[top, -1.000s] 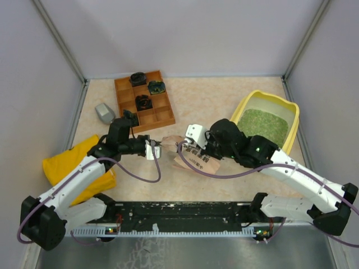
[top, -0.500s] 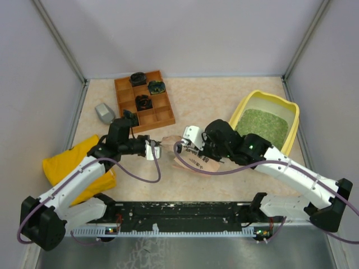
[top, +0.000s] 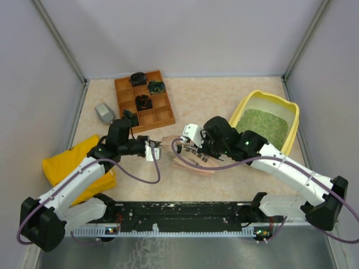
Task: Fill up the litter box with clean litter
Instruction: Clamp the cat litter bag at the center of the board.
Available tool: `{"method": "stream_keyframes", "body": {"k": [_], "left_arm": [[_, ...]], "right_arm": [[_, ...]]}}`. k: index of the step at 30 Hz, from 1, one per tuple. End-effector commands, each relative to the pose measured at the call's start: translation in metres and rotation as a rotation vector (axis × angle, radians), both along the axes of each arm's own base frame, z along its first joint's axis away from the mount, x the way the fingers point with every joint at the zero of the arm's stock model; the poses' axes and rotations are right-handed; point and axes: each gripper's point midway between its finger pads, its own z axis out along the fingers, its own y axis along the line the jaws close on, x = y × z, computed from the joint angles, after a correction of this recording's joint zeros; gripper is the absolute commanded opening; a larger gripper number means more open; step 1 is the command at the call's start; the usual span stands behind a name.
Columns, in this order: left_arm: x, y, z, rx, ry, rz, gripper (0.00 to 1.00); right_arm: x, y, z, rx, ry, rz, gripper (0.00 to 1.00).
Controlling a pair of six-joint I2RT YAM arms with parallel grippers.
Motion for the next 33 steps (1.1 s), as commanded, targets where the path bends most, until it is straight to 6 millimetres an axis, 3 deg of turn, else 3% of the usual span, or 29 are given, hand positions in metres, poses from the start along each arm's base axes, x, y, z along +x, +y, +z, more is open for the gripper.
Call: {"method": "stream_keyframes", "body": {"k": [1,9,17,21,33], "left_arm": [[0.007,-0.012,0.043,-0.086,-0.168,-0.056,0.0],[0.009,-0.012,0.041,-0.078,-0.178,-0.055,0.0],[0.013,-0.009,0.036,-0.057,-0.189,-0.036,0.0],[0.013,-0.01,0.037,-0.064,-0.192,-0.04,0.0],[0.013,-0.01,0.037,-0.066,-0.192,-0.037,0.0]], "right_arm": [[0.005,0.015,0.012,0.035,-0.014,0.074,0.0],[0.011,0.027,0.012,0.028,0.006,0.117,0.0],[-0.001,0.032,0.014,0.022,0.129,0.118,0.0],[0.005,0.036,0.017,0.027,0.101,0.117,0.0],[0.016,0.073,0.016,0.08,0.137,0.157,0.0]]}}
